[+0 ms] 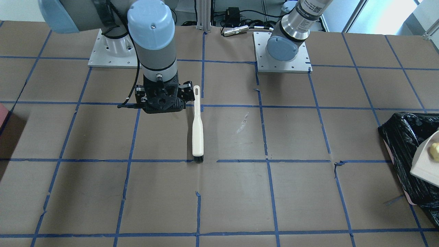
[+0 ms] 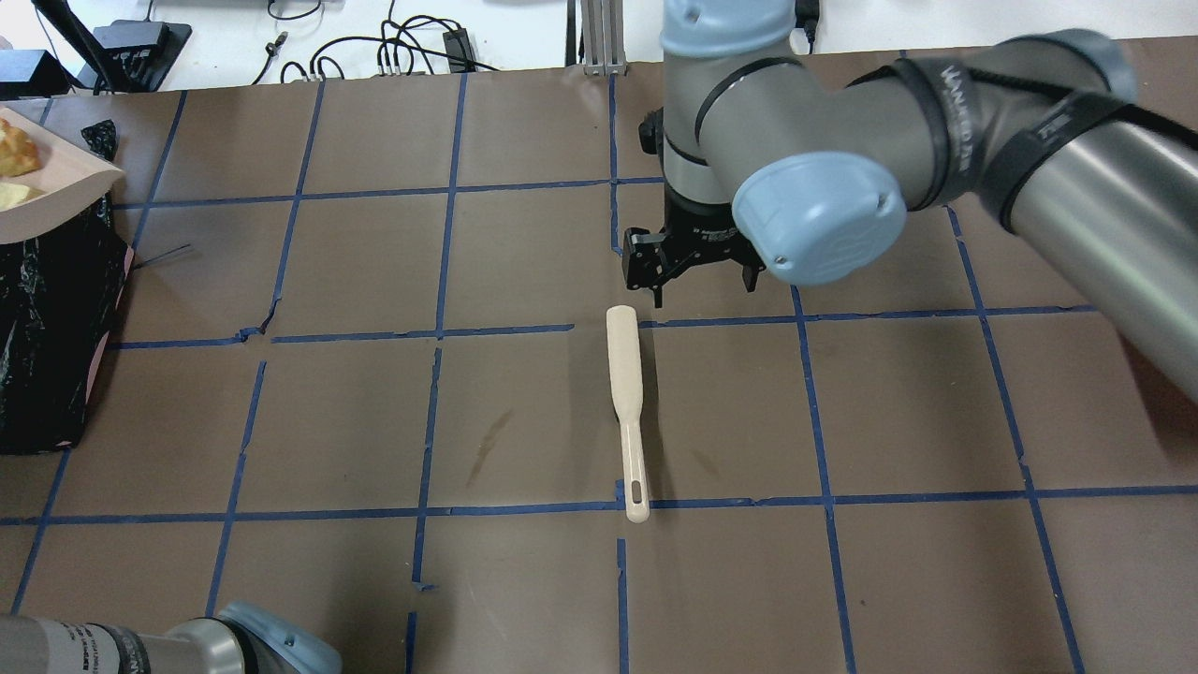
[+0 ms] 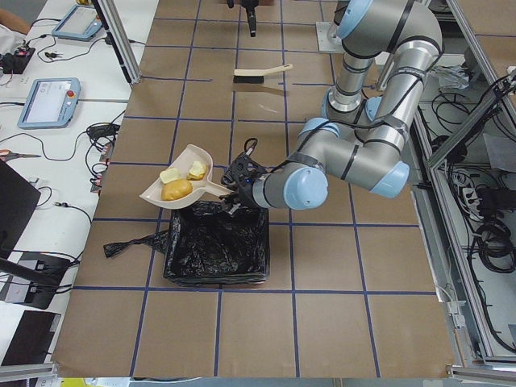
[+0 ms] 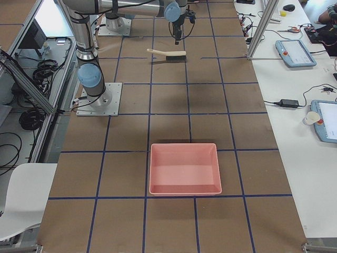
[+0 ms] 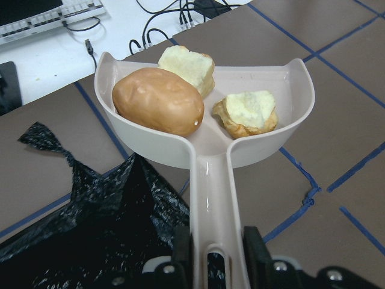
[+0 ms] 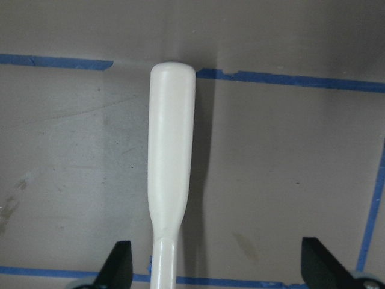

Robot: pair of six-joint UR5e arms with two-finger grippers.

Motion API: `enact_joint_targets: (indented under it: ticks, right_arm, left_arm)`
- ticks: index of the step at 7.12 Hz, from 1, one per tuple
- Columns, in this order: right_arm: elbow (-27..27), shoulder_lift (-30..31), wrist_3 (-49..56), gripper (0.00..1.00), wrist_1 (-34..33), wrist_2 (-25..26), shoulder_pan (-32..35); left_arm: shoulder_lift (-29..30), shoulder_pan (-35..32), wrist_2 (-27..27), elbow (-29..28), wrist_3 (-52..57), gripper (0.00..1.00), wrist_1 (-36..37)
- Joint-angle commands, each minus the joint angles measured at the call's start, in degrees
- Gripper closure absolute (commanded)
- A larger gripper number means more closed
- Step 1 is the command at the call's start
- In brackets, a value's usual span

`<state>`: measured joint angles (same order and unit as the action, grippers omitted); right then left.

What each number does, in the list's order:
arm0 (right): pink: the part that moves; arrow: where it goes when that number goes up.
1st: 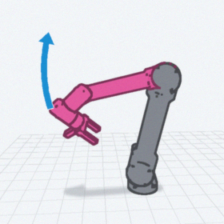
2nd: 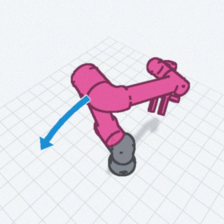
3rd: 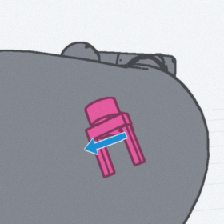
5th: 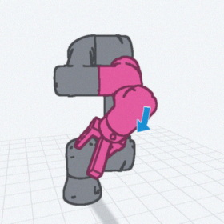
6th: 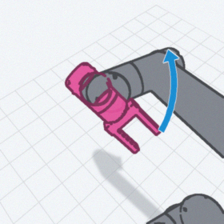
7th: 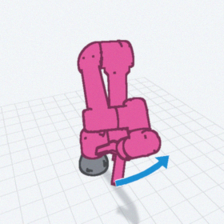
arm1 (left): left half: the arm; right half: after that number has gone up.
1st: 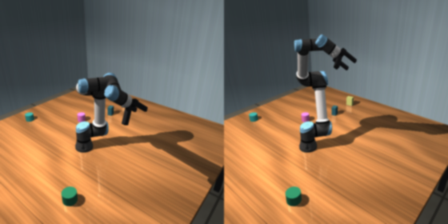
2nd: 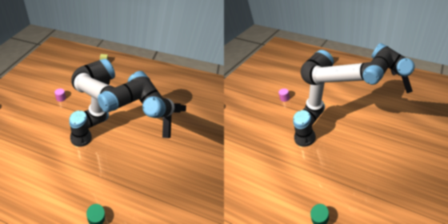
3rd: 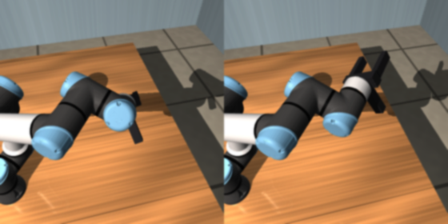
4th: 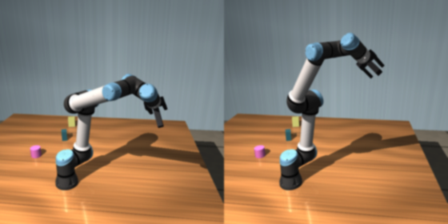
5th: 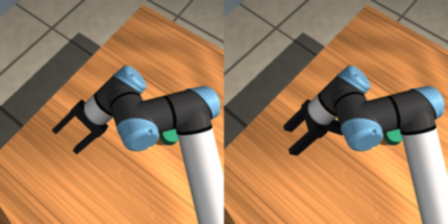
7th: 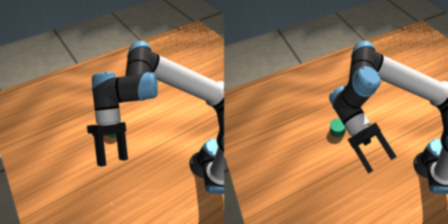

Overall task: Sweep and dump trash in nearest bin
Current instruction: 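Tilt the dustpan over the black bag while the right gripper sets down the brush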

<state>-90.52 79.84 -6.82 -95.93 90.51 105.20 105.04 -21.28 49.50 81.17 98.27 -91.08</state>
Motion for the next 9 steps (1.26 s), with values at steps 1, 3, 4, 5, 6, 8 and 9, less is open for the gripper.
enact_joint_targets:
  ticks: [1,3,4,5,6,8,9]
  right_arm:
    - [7.09,0.41,8.1,0.0,8.28,0.36,-5.77]
    - [8.96,3.55,14.61,0.0,10.06,-0.42,-12.27]
    - [8.27,5.14,18.56,0.0,10.06,0.1,-13.0]
    - [6.35,6.63,18.51,0.0,9.54,0.28,-14.57]
    - [3.72,8.56,17.9,0.0,8.92,-0.33,-16.06]
    - [3.16,10.25,17.2,0.0,3.39,-0.16,-16.08]
    - [3.34,10.51,12.76,0.0,3.38,-0.42,-15.82]
  left_arm:
    - [-0.1,9.63,3.64,-2.33,4.62,1.0,-4.1]
    - [-1.75,11.7,10.05,-2.59,6.14,1.0,-3.23]
    - [-2.99,11.18,14.35,-2.5,6.41,1.0,-3.14]
    - [-3.61,10.74,17.44,-2.5,6.41,1.0,-1.57]
    - [-4.13,10.47,18.6,-2.33,6.32,1.0,-0.33]
    - [-3.7,6.71,23.77,-2.24,4.31,1.0,5.11]
    - [-4.05,5.04,27.11,-2.41,1.6,1.0,6.26]
